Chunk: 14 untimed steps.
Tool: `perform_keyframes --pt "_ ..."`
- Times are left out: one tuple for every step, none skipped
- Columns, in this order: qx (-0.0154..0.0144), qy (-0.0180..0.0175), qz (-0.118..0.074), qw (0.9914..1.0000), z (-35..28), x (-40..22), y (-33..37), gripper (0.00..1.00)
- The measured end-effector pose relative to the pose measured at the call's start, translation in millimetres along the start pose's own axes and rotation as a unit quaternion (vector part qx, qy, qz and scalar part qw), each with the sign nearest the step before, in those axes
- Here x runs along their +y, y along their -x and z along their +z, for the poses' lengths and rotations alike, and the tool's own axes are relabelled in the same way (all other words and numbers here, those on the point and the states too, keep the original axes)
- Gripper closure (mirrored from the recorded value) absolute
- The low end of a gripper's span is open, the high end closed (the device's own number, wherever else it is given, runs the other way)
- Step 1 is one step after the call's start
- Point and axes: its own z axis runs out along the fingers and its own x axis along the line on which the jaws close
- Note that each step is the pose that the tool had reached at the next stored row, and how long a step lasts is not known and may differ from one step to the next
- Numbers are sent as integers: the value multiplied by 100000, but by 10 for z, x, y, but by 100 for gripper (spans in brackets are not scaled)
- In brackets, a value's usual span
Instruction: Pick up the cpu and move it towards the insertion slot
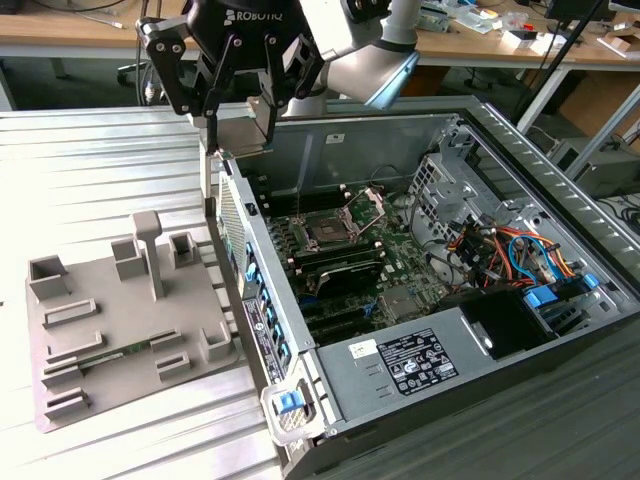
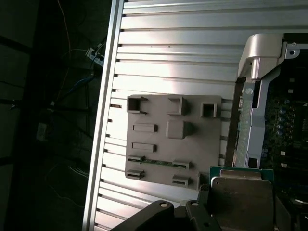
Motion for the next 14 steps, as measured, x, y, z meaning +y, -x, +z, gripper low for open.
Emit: perform_keyframes --pt "1 1 -3 100000 1 -1 5 45" --pt "2 -1 2 100000 1 -1 8 45" --pt "4 -1 4 100000 1 -2 11 45" --pt "5 -3 -2 100000 1 -3 16 45" --pt "0 1 -3 100000 2 -4 21 45" --pt "5 -3 -3 100000 2 -4 24 45" --pt "1 2 -5 100000 3 -5 28 45" --pt "2 1 -3 100000 3 -5 33 45" --pt "1 0 -4 100000 4 -6 37 45" --pt "2 0 -2 100000 4 -7 41 45" --pt "2 1 1 100000 4 -7 45 45" --pt "1 1 -3 100000 5 -8 49 45" --pt "0 1 -2 100000 6 -9 58 45" --pt "2 0 -3 100000 6 -10 63 45"
